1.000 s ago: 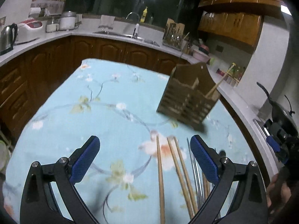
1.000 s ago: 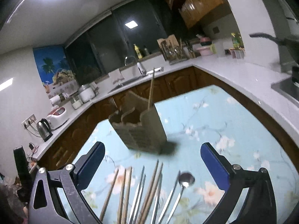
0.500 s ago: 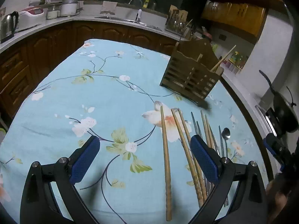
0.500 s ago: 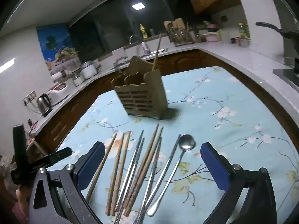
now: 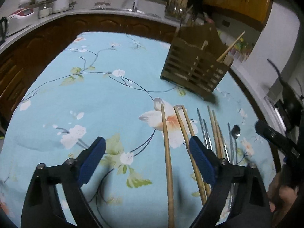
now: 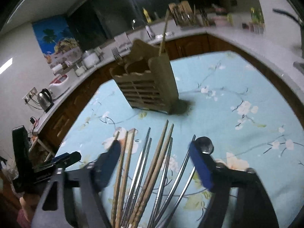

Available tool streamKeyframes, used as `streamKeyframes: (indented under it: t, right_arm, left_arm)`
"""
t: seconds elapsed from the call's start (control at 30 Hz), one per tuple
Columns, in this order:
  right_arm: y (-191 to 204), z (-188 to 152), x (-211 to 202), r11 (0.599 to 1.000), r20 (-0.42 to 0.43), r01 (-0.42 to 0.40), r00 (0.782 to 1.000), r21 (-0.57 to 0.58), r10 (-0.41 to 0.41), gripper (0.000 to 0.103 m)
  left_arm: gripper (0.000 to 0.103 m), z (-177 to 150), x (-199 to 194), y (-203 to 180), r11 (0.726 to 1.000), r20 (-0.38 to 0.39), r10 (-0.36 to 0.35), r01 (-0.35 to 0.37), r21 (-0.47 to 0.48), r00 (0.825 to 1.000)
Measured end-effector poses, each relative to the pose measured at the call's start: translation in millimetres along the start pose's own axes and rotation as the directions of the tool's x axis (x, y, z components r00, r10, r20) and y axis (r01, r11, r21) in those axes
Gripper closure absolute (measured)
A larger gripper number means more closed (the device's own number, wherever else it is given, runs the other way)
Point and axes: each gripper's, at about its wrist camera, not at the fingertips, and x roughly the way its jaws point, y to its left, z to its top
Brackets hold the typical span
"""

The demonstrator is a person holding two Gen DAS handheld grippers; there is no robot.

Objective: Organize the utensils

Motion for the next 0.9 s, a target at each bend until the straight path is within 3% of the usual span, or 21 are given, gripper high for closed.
streamKeyframes:
  t: [0.07, 0.13, 0.33, 0.4, 0.53, 0.63, 0.73, 0.9]
  right_arm:
    - [-4, 6, 14, 1.0, -0.032, 0.021, 0.999, 0.004, -0.021, 0.053]
    - [-8, 11, 26, 1.0, -0.062, 0.025, 0.998, 0.011, -0.025, 0.059]
    - [-15, 19, 62, 0.998, -0.141, 0.057, 0.989, 0.013, -0.055, 0.067]
    - [-16, 22, 72, 0.998, -0.158, 0.064, 0.986, 0.014, -0.061, 0.077]
    - [-17, 27, 92, 0.996, -0.195, 0.091, 0.977, -0.002, -0.09, 0.08]
    - [-17, 30, 102, 0.994, -0.211, 0.106, 0.972, -0.012, -0.106, 0.084]
    - [-15, 28, 115, 0.993, -0.25, 0.11, 0.961, -0.035, -0.115, 0.092]
    - [-10, 25, 122, 0.989, -0.242, 0.128, 0.96, -0.073, -0.142, 0.093]
  left_arm:
    - [0.034, 7, 11, -5, 1.0, -0.035, -0.011, 0.012, 0.021, 0.999]
    - [0.04, 13, 21, -11, 0.999, -0.067, -0.03, 0.033, 0.04, 0.997]
    - [0.056, 24, 47, -23, 0.996, -0.132, -0.036, 0.046, 0.079, 0.991]
    - [0.061, 28, 55, -25, 0.995, -0.152, -0.045, 0.058, 0.083, 0.987]
    - [0.066, 35, 74, -26, 0.995, -0.189, -0.037, 0.054, 0.088, 0.981]
    - [0.076, 39, 87, -24, 0.995, -0.213, -0.032, 0.051, 0.086, 0.976]
    - [0.079, 41, 93, -28, 0.993, -0.203, -0.022, 0.045, 0.11, 0.979]
    - [0.089, 39, 98, -45, 0.98, -0.176, 0.029, 0.006, 0.198, 0.984]
